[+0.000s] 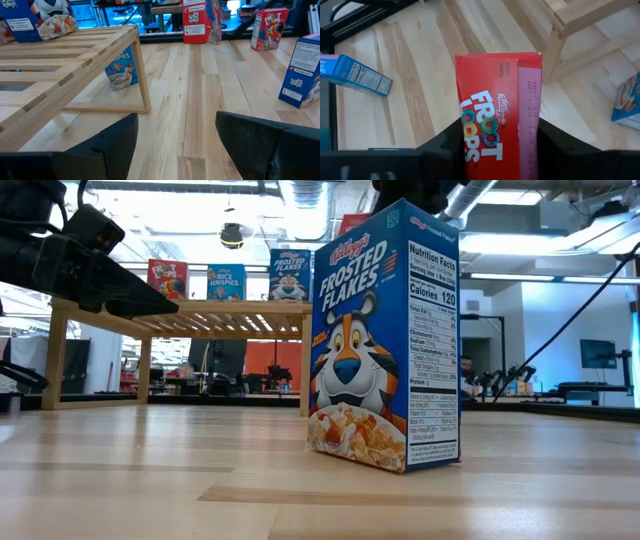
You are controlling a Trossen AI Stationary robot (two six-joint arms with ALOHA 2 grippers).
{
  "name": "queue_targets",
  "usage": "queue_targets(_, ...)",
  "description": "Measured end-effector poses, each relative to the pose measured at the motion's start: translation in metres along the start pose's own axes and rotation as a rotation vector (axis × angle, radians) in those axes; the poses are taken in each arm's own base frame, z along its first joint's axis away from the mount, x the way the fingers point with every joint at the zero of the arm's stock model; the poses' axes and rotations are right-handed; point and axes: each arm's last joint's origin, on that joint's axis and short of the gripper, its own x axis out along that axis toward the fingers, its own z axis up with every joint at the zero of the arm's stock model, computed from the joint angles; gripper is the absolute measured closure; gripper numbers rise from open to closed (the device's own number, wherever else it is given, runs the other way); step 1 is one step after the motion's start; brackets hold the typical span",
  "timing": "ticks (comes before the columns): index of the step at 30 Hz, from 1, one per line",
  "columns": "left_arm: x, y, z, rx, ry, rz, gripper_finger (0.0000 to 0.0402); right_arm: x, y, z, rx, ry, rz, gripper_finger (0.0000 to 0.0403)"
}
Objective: Stack cereal on shelf
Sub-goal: Put the top red cereal box the aligned with the other red cereal box on the shelf
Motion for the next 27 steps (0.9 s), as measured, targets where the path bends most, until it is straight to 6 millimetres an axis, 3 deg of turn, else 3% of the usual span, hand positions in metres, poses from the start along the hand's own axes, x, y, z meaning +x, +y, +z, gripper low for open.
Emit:
queue_targets(19, 0.0, -0.0001, 0.0003, -0.008, -0.003, -0.005, 0.0141, -0.0002, -0.0013, 0.0013, 0.0, -0.004, -0.002, 0.0223)
queue_targets(23, 0.0, -0.0004, 0.0002, -0.011, -0.002, -0.014, 0.012, 0.0001, -0.0037, 0.0029, 0.0, -0.009, -0.007, 0.0223)
queue_targets(27, 0.0, -0.0005, 0.0001, -0.006, -0.002, -0.016, 0.0074, 0.0003, -0.0047, 0.0049, 0.006, -0.023, -0.004, 0.0223)
